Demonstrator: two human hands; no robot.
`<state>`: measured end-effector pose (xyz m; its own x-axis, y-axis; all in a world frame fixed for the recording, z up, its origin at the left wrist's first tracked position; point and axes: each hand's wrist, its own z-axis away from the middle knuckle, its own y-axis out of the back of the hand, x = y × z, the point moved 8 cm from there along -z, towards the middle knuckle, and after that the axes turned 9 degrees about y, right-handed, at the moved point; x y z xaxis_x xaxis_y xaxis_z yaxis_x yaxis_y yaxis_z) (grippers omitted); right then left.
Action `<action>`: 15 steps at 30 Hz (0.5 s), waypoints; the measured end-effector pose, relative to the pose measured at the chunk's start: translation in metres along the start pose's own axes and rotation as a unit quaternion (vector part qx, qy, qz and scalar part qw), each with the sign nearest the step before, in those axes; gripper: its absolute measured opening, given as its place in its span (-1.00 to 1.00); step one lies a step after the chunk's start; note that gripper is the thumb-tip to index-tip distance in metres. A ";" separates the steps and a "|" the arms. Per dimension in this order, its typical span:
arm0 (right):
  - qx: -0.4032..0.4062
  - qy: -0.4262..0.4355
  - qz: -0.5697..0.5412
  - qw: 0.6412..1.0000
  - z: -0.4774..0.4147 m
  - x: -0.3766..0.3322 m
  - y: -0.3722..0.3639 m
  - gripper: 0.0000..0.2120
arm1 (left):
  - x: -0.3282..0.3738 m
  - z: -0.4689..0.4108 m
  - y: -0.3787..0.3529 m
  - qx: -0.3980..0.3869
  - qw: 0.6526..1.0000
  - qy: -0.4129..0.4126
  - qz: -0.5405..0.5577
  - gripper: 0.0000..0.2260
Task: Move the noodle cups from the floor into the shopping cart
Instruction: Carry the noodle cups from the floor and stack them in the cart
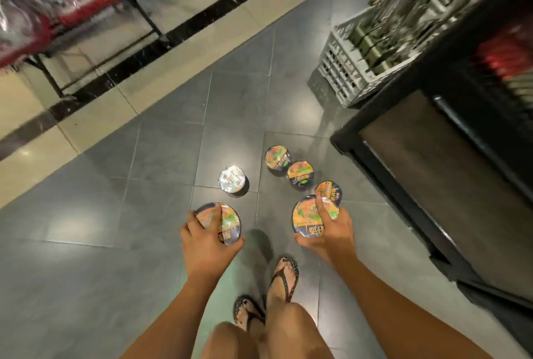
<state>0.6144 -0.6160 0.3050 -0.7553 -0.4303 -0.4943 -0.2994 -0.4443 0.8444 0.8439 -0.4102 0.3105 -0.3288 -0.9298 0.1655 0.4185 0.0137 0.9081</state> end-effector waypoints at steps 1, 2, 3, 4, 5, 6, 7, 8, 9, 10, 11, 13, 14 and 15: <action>-0.003 -0.010 -0.007 1.000 0.012 -0.008 0.022 -0.10 | 0.007 0.013 0.021 -0.003 1.000 -0.008 -0.012 -0.19; -0.014 -0.027 -0.007 1.000 0.023 -0.018 0.044 -0.08 | 0.014 0.026 0.040 -0.006 1.000 -0.014 -0.024 -0.18; -0.033 -0.053 0.002 0.998 0.035 -0.025 0.063 -0.07 | 0.018 0.039 0.057 -0.009 0.999 -0.019 -0.038 -0.17; -0.060 -0.086 0.006 0.994 0.047 -0.030 0.078 -0.04 | 0.024 0.052 0.073 -0.012 0.998 -0.027 -0.050 -0.17; -0.091 -0.110 0.004 0.990 0.059 -0.034 0.091 -0.02 | 0.030 0.064 0.088 -0.013 0.998 -0.036 -0.059 -0.17; -0.111 -0.119 0.006 0.987 0.070 -0.038 0.103 0.00 | 0.036 0.075 0.102 -0.011 0.997 -0.044 -0.064 -0.17; -0.121 -0.120 0.013 0.985 0.081 -0.043 0.115 0.00 | 0.041 0.085 0.114 -0.011 0.997 -0.048 -0.067 -0.18; -0.121 -0.116 0.016 0.986 0.091 -0.047 0.127 0.00 | 0.047 0.095 0.123 -0.014 0.996 -0.050 -0.072 -0.18; -0.116 -0.113 0.016 0.987 0.102 -0.050 0.137 -0.01 | 0.053 0.104 0.131 -0.019 0.995 -0.054 -0.076 -0.18; -0.108 -0.111 0.013 0.988 0.111 -0.052 0.146 -0.01 | 0.059 0.113 0.137 -0.025 0.995 -0.061 -0.080 -0.18; -0.103 -0.116 0.008 0.988 0.121 -0.054 0.152 -0.01 | 0.065 0.122 0.142 -0.033 0.994 -0.070 -0.083 -0.18; -0.092 -0.137 -0.004 0.986 0.139 -0.054 0.162 -0.01 | 0.076 0.139 0.149 -0.046 0.989 -0.102 -0.098 -0.18; -0.083 -0.147 -0.007 0.986 0.148 -0.054 0.166 -0.01 | 0.081 0.147 0.151 -0.054 0.985 -0.122 -0.111 -0.18; -0.071 -0.159 -0.013 0.985 0.156 -0.053 0.168 -0.01 | 0.087 0.153 0.152 -0.063 0.980 -0.142 -0.125 -0.18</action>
<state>0.5133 -0.5447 0.5054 -0.8992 -0.1603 -0.4070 -0.2539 -0.5665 0.7840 0.7489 -0.4324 0.5215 -0.6499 -0.7576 0.0607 0.3896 -0.2635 0.8825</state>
